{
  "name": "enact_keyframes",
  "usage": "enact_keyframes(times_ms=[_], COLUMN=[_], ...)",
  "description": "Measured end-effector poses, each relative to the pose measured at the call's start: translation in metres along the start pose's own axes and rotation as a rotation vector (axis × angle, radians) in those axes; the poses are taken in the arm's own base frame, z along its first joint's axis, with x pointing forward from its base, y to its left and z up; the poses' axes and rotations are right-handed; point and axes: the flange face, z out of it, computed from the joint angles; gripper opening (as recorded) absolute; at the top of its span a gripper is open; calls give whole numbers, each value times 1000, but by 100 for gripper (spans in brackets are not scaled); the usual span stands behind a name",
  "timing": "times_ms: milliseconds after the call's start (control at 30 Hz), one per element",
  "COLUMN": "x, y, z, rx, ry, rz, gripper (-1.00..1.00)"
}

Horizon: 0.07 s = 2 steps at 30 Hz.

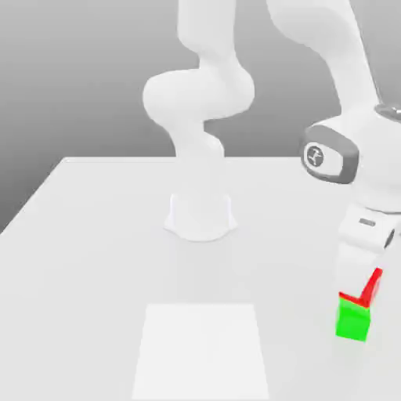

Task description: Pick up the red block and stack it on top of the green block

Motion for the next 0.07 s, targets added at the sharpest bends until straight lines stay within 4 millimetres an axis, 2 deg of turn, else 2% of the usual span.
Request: enact_keyframes(times_ms=[67], x=[0], y=[0], z=[0], rx=[0], ry=[0], rz=[0], gripper=[100])
